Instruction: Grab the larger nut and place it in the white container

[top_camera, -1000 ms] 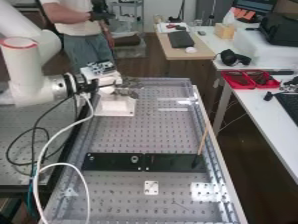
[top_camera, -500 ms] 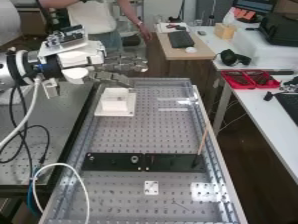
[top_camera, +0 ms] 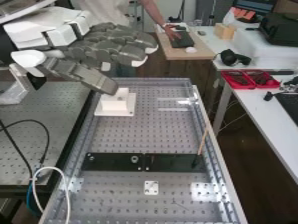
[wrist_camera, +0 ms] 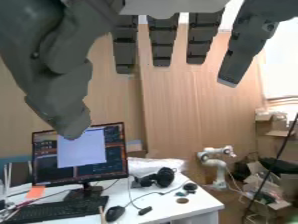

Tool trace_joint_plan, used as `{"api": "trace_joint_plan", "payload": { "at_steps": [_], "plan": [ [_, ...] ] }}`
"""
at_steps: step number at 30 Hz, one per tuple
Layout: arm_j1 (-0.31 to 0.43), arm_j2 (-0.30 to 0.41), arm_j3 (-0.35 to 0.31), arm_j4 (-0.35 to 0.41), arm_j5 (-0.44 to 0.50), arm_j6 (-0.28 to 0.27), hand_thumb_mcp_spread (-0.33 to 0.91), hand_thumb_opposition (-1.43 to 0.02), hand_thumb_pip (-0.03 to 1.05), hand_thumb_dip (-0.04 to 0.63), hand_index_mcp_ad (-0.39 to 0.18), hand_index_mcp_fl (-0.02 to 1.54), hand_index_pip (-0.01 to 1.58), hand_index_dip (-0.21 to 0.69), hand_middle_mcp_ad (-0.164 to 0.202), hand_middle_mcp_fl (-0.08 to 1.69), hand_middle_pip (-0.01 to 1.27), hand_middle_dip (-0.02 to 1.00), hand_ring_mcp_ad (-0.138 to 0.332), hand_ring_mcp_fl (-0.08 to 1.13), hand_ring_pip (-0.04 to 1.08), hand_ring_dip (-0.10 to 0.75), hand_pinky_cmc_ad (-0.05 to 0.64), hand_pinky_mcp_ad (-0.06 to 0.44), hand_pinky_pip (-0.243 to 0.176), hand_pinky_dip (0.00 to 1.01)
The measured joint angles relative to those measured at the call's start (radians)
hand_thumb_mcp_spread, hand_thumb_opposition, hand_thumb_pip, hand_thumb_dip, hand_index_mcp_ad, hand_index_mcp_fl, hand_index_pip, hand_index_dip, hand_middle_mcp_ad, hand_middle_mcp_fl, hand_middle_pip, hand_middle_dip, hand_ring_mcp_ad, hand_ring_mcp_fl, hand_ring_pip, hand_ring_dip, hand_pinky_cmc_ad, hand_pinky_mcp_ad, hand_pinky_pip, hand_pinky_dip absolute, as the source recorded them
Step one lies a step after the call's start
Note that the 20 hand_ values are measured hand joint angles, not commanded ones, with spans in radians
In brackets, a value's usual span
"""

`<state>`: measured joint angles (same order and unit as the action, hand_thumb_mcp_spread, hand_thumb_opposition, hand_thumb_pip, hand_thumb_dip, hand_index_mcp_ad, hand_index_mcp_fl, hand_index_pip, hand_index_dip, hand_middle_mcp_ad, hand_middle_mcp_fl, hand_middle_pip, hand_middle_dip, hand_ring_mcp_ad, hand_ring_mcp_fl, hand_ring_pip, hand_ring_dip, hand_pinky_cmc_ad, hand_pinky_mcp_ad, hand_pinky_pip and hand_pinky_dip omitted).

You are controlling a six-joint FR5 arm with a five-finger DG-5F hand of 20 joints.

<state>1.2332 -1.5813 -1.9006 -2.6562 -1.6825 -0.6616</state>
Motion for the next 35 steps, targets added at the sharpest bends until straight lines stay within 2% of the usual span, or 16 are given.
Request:
{"api": "trace_joint_plan", "payload": {
  "at_steps": [2, 6, 15, 35],
  "plan": [
    [0.001, -0.004, 0.025, -0.049, 0.034, -0.003, 0.16, -0.84, 0.76, 0.236, -0.105, -0.01, 0.47, -0.087, 0.073, 0.01, 0.12, 0.22, 0.166, 0.00, 0.09, 0.140, 0.375, 0.314, -0.096, 0.59],
    [0.005, -0.007, 0.044, -0.086, 0.064, -0.014, 0.14, -0.84, 0.76, 0.222, -0.105, 0.02, 0.40, -0.105, 0.075, 0.02, 0.12, 0.22, 0.166, 0.00, 0.09, 0.140, 0.375, 0.312, -0.096, 0.59],
    [0.010, -0.015, 0.041, -0.087, 0.081, -0.015, 0.13, -0.84, 0.76, 0.222, -0.105, 0.02, 0.36, -0.112, 0.075, 0.02, 0.12, 0.22, 0.166, 0.00, 0.10, 0.140, 0.379, 0.312, -0.096, 0.57],
    [0.010, -0.028, 0.072, -0.116, 0.028, -0.035, 0.13, -0.84, 0.76, 0.222, -0.108, 0.04, 0.36, -0.112, 0.073, 0.03, 0.12, 0.22, 0.166, 0.00, 0.10, 0.140, 0.379, 0.325, -0.096, 0.56]
  ]
}}
